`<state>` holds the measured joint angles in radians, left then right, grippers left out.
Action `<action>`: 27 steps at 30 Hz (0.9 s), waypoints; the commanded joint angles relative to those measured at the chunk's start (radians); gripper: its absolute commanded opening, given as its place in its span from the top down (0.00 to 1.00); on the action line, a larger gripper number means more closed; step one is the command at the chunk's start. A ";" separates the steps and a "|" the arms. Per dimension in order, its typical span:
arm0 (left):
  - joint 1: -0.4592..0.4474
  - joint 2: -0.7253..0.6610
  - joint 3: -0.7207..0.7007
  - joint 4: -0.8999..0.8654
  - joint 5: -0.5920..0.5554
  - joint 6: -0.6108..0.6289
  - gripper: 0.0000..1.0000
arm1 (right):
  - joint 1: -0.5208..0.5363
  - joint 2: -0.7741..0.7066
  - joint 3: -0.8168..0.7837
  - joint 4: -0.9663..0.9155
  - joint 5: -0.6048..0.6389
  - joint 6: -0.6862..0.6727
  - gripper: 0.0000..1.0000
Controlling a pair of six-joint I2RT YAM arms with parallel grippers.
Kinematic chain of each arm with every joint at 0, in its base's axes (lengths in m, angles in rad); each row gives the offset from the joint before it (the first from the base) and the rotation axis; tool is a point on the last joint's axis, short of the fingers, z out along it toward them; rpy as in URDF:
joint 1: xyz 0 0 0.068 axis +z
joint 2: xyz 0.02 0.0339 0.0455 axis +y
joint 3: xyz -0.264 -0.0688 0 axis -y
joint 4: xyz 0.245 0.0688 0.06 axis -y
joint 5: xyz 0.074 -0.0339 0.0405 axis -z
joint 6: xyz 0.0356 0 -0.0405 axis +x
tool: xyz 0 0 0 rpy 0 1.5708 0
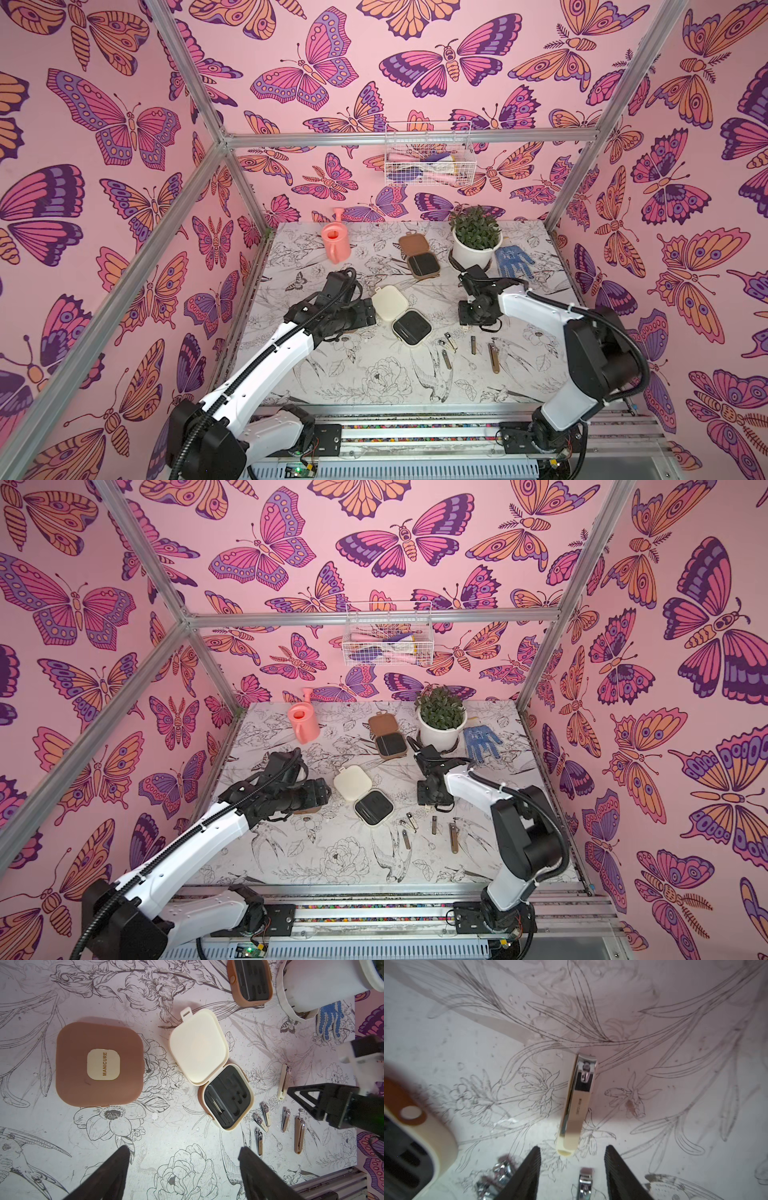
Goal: Organize nail clipper sets
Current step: Pick up the nail clipper from the center of the board.
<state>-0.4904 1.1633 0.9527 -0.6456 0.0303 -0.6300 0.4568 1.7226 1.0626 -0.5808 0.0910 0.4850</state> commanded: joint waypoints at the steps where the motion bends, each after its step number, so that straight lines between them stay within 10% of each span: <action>1: -0.004 -0.002 -0.019 0.006 0.010 0.010 0.16 | -0.010 0.043 0.037 0.010 0.031 0.051 0.52; 27: -0.004 0.000 -0.028 0.014 0.011 0.010 0.16 | -0.026 0.070 0.016 0.070 0.010 0.077 0.92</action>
<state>-0.4904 1.1633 0.9424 -0.6312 0.0345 -0.6296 0.4389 1.7954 1.0809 -0.4953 0.1047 0.5529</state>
